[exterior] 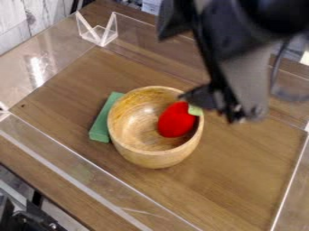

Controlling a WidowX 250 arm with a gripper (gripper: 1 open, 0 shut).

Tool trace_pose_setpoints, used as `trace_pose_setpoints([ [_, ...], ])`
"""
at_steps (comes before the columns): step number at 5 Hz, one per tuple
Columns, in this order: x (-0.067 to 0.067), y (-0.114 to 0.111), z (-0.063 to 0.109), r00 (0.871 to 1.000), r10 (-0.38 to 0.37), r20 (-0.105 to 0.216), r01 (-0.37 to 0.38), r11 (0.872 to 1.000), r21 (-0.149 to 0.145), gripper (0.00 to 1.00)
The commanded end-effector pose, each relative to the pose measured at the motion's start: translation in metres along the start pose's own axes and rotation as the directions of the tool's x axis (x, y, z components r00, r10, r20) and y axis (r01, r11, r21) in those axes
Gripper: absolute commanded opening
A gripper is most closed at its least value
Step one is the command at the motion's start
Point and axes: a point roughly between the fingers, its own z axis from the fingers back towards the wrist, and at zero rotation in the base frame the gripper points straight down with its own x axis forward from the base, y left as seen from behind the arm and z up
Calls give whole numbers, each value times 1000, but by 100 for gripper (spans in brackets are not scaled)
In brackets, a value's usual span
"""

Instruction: Move the red object to the right side of the table

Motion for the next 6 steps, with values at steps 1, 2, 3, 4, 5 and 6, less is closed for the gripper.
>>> trace_pose_setpoints([
  [1, 8, -7, 8, 1000, 9, 2, -10, 999, 40, 100],
  [2, 15, 6, 31, 999, 23, -47, -18, 996, 86, 0],
  [3, -4, 24, 6, 997, 22, -69, -14, 995, 103, 100],
  [4, -24, 33, -31, 997, -73, 30, 69, 991, 112, 100],
  [5, -31, 38, -48, 986, -156, 64, 150, 984, 95, 100],
  [6, -6, 25, -41, 990, -131, 54, 126, 988, 92, 100],
])
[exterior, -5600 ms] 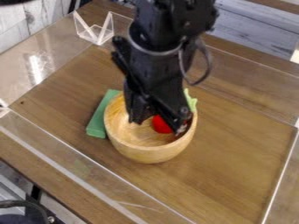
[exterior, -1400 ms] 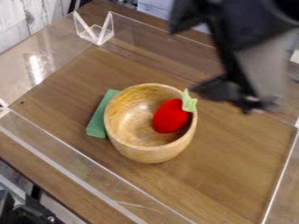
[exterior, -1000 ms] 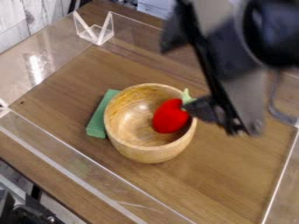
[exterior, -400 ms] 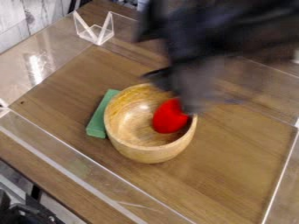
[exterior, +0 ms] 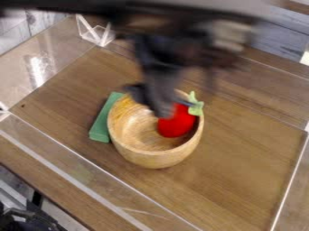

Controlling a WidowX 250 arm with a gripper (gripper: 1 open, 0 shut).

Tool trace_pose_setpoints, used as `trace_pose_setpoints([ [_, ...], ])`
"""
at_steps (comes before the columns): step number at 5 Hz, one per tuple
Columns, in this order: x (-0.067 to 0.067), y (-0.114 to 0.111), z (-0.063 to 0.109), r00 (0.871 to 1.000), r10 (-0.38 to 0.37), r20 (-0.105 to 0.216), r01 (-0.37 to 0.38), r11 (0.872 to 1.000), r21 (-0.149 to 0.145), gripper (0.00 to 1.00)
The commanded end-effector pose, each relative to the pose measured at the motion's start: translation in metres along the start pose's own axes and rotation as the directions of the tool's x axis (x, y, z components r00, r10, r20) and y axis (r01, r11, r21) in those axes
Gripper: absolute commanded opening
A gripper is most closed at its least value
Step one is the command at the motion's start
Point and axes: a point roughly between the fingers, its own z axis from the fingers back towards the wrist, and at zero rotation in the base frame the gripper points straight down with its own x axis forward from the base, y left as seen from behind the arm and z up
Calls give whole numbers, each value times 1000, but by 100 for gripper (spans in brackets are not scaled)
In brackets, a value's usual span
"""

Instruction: Move the red object to the right side of the table

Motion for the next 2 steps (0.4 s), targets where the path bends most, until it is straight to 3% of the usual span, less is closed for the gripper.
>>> trace_pose_setpoints([
  [1, 8, -5, 18, 999, 39, 12, -39, 999, -16, 100],
  [2, 3, -9, 19, 1000, 3, -10, -3, 1000, -30, 100],
])
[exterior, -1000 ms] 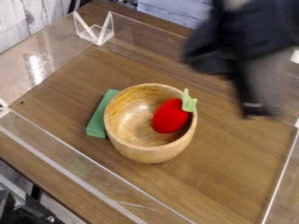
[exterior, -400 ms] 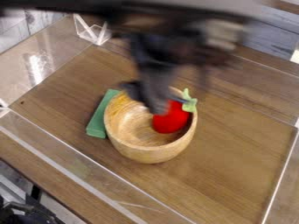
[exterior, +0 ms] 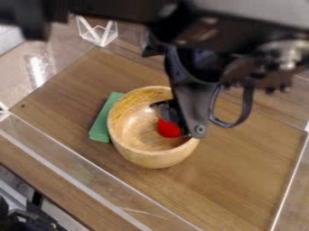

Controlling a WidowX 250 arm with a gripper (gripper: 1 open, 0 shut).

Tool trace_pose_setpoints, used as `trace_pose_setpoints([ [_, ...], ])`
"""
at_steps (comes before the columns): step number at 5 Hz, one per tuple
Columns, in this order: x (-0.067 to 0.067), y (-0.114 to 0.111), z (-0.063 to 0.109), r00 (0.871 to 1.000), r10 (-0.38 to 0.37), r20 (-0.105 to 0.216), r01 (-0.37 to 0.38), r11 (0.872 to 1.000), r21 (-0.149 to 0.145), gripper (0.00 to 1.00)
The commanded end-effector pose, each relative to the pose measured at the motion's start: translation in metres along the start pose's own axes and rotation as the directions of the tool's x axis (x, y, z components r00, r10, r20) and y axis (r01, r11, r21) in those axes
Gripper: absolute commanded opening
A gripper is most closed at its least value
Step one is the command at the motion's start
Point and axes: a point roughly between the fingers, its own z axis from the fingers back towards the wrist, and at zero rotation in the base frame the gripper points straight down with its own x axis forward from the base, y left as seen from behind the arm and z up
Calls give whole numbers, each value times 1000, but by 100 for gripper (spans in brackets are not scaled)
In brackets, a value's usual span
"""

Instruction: Move the red object to the right side of the table

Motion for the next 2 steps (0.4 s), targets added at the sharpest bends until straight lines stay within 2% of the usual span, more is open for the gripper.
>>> trace_pose_setpoints([
  [1, -6, 12, 3, 998, 54, 12, -53, 996, -76, 100],
  [2, -10, 25, 4, 994, 109, -2, -108, 984, -144, 100],
])
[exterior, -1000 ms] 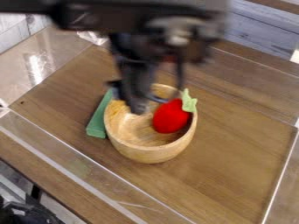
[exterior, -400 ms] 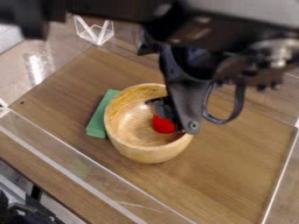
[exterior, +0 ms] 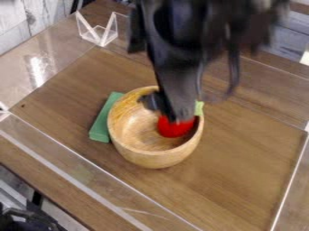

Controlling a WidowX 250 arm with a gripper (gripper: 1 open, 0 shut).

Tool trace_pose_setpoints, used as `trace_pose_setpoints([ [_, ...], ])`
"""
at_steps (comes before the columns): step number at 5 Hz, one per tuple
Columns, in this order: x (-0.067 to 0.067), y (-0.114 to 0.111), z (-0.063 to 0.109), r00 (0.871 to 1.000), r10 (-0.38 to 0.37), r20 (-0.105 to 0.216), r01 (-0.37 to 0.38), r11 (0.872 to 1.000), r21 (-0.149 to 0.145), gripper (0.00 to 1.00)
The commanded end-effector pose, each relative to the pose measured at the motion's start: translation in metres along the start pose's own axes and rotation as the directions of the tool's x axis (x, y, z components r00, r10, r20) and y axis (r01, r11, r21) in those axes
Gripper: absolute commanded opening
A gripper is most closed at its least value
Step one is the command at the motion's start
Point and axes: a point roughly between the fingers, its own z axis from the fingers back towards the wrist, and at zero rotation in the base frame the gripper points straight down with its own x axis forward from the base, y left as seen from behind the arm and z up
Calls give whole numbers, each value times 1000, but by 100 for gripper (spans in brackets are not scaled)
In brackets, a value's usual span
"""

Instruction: Move the red object to the right side of the table

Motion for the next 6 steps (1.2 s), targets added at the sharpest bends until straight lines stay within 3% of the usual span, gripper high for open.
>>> trace_pose_setpoints([
  [1, -1, 5, -6, 999, 0, 52, 1, 1000, -13, 100],
  [2, 3, -9, -8, 996, 9, 87, -5, 999, -43, 100],
  [4, 20, -25, 2, 991, 103, 81, -94, 990, -103, 100],
  [5, 25, -32, 10, 986, 148, 83, -133, 977, -166, 100],
  [6, 23, -35, 5, 980, 176, 93, -156, 970, -185, 0],
])
